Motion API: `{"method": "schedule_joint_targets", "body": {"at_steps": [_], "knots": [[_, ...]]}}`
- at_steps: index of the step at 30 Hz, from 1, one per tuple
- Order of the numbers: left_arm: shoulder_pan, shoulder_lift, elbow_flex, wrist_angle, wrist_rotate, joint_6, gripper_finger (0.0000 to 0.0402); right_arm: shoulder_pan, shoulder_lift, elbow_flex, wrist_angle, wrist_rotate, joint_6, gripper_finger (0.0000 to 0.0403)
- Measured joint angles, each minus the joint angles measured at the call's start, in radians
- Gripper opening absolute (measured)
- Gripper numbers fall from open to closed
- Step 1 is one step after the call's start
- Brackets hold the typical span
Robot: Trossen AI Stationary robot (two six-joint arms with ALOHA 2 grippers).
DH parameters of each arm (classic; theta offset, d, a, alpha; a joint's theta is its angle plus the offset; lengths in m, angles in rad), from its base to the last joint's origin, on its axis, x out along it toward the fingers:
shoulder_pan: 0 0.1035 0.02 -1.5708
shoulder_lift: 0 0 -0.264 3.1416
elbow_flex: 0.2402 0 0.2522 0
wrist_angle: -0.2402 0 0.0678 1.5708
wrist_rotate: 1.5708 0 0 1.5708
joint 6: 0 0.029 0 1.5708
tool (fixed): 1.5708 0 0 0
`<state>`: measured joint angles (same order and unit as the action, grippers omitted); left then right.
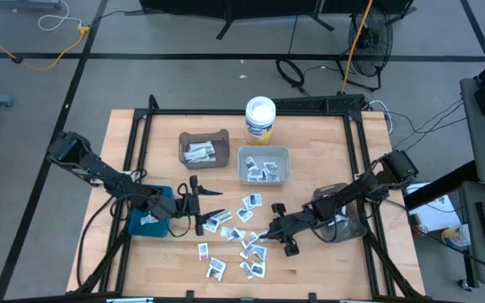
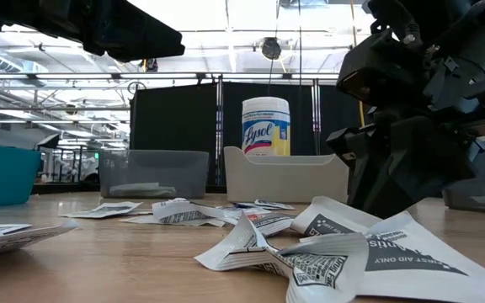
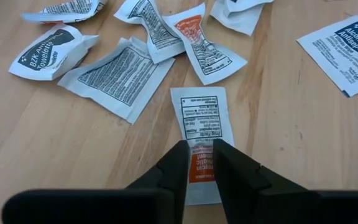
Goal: Pick & Place First Aid Supplies
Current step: Move the orange ointment pack to the center of the table
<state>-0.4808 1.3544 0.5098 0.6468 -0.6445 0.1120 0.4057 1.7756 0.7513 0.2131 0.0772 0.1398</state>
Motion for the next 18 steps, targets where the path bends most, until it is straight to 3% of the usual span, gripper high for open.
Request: {"method": "schedule_joint_targets", "body": {"at_steps": [18], "knots": [[0.0,0.0,0.0,0.0,0.0,0.0,0.0241,0.002,-0.005,-0.003,0.051,0.001,-0.073,0.0002]]}}
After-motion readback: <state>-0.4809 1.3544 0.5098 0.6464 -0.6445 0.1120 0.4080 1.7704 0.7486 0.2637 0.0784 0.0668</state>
